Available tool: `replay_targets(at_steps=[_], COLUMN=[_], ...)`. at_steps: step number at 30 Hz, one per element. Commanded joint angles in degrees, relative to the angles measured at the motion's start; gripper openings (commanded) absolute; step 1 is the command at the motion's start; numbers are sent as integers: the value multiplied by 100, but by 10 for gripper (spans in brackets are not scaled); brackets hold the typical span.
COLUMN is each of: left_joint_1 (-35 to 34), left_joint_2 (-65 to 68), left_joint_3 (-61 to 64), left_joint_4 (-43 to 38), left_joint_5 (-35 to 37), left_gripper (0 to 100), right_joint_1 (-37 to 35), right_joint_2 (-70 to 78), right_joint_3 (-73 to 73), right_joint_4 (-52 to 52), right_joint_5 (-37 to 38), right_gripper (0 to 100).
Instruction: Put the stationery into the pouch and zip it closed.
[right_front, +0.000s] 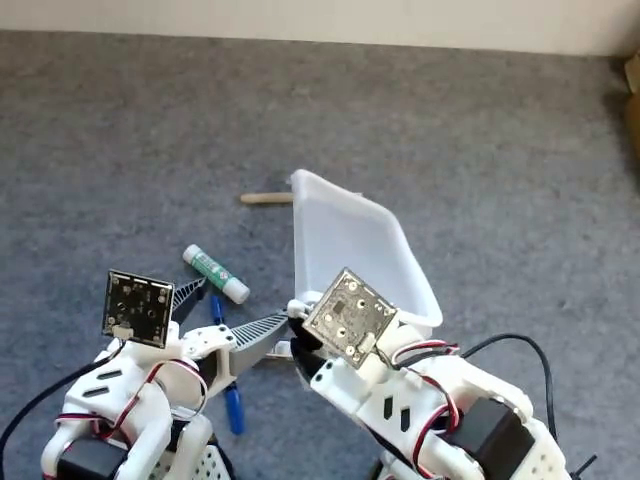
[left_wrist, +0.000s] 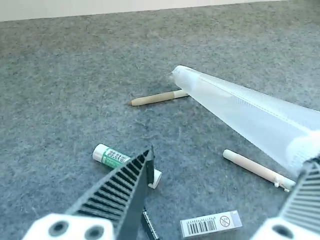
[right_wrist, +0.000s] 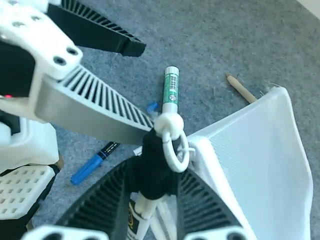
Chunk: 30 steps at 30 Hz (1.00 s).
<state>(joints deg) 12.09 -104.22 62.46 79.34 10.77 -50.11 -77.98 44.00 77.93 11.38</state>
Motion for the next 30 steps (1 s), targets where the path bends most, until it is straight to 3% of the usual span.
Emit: replay_targets(at_steps=[1, 6, 10, 17, 26, 30], left_joint_1=[163, 690, 567, 242, 224, 215], left_joint_2=[-40, -40, -40, -40, -40, -40], left_joint_3=[4, 321, 462, 470, 796, 760], left_joint_4=[-9, -193, -352, -422, -545, -554], left_joint_5=[70, 62, 62, 53, -545, -545], left_gripper=[407, 407, 393, 278, 105, 45], right_joint_1=[-321, -418, -418, -382, -365, 189], right_joint_2=[-66, -66, -92, -110, -110, -110], right_joint_3=[-57, -48, -48, -101, -101, -101], right_joint_4=[-13, -4, 154, 620, 840, 840], right_joint_5=[-88, -229, -237, -211, -211, -202], right_gripper=[5, 5, 5, 5, 5, 5])
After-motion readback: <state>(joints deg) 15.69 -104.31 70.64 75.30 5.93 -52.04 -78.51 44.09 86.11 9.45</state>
